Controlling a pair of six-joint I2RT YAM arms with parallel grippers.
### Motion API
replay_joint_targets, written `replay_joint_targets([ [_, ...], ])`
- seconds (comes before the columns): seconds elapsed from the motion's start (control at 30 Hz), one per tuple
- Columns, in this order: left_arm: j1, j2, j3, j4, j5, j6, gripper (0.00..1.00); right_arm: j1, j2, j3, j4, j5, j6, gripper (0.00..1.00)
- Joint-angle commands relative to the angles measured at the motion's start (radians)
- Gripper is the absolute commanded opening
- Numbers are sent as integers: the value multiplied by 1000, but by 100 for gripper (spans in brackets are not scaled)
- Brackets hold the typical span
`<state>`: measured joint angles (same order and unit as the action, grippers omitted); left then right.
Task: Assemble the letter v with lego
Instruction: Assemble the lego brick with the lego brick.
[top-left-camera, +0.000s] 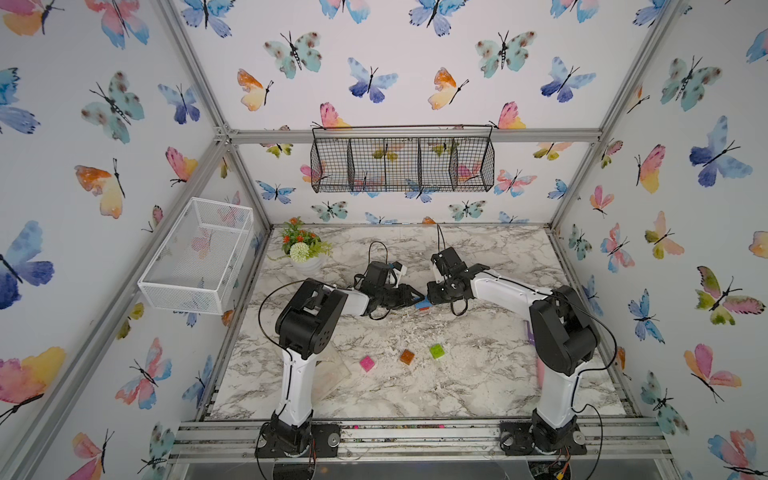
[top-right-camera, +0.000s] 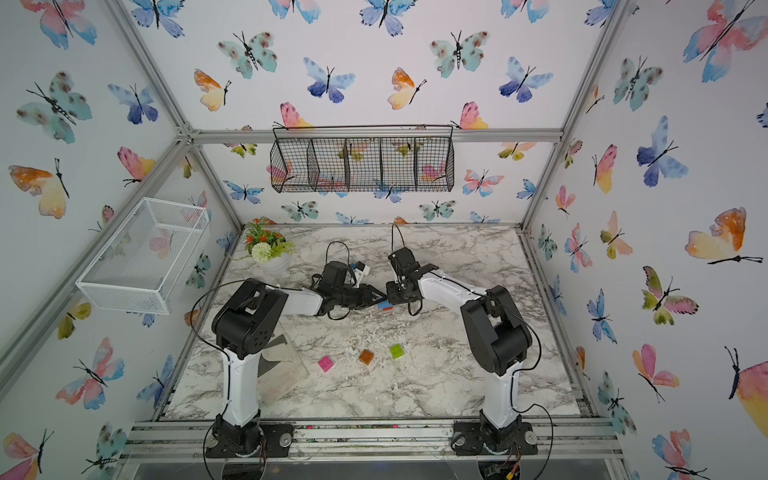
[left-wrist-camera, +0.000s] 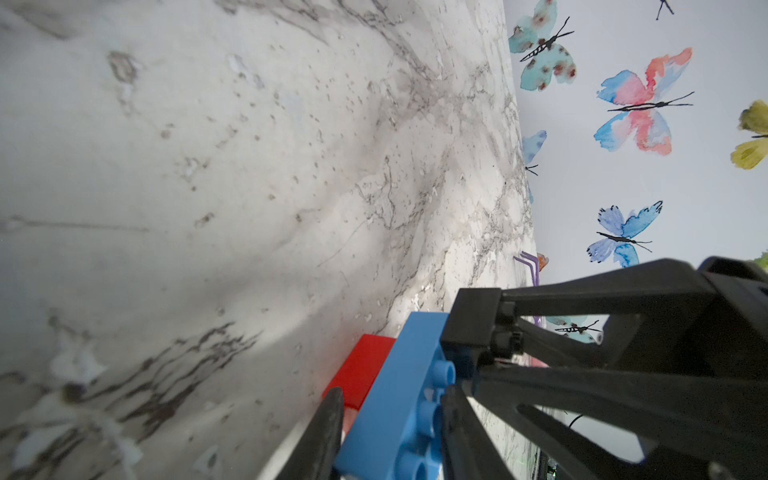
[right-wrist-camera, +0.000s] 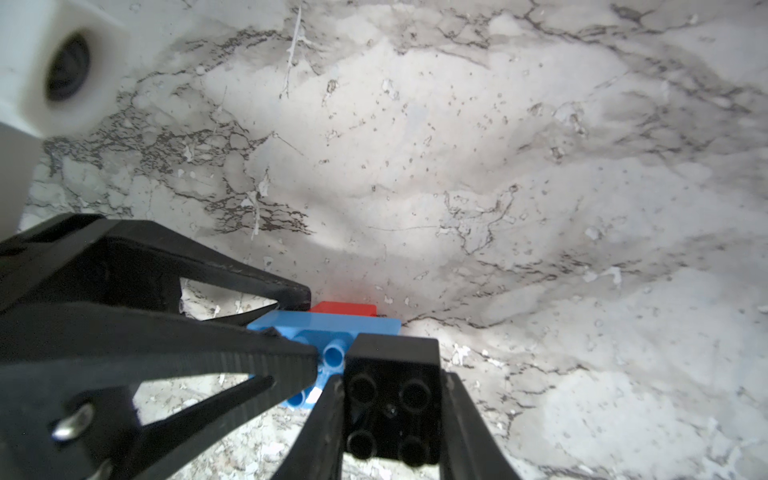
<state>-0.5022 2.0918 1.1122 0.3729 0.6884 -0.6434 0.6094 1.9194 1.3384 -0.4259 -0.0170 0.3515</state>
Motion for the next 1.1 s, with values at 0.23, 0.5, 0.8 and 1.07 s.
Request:
replay_joint_targets([
  [0.23,0,66,-54,-221,-66,70,36,15,20,-8,-73,24,26,52],
  [0.5,-1,69,-44,-233,-66,75,36,-1,-72,-50,29,-87,26,81],
  [0.8,3,71,-42,-239,-66,79,36,-191,-285,-548,796,-582,357,95],
  [1.07,4,73,-40,-240,-66,79,36,-227,-167,-788,1476,-674,740,92],
])
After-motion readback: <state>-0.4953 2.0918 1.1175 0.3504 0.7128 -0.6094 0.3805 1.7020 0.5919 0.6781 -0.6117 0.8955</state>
